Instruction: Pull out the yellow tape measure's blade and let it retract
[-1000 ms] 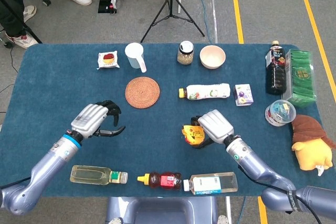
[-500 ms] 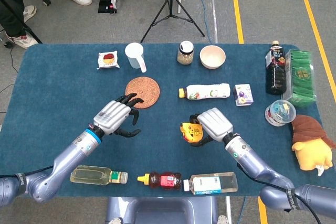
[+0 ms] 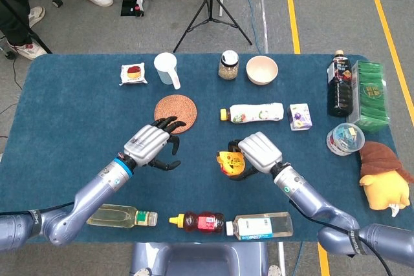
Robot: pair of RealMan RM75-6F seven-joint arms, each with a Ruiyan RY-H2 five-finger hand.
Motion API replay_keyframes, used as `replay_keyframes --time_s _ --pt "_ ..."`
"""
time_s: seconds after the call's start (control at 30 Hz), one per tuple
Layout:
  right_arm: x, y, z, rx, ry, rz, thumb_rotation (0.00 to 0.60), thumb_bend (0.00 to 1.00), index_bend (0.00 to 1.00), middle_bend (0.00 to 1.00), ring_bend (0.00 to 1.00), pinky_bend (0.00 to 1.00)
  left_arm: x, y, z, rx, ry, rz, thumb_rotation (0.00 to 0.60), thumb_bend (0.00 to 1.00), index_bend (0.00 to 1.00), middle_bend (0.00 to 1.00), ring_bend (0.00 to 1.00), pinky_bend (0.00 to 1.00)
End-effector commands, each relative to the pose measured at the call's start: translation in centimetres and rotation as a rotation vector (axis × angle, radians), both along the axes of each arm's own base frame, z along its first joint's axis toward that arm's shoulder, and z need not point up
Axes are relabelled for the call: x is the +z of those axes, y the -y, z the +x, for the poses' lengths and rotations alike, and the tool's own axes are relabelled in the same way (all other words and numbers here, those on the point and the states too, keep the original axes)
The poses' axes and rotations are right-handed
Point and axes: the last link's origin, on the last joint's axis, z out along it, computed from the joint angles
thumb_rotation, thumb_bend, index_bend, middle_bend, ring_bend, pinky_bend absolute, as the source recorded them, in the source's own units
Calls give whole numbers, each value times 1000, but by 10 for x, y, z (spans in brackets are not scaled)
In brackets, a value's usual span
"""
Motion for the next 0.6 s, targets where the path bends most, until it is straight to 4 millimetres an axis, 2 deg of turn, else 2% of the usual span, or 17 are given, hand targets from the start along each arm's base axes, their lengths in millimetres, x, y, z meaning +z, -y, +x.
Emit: replay_keyframes --time_s 0.03,0.33,0.6 --pt "-3 0 2 13 15 8 384 169 669 699 629 588 -2 0 0 -3 2 -5 424 274 486 92 0 89" --pt "-6 -2 12 55 48 21 387 168 670 700 629 589 -7 -1 2 -9 17 -24 421 260 431 69 0 89" --pt "-11 -3 23 80 75 36 388 168 672 701 629 590 -16 -3 4 3 56 -56 419 259 426 68 0 89"
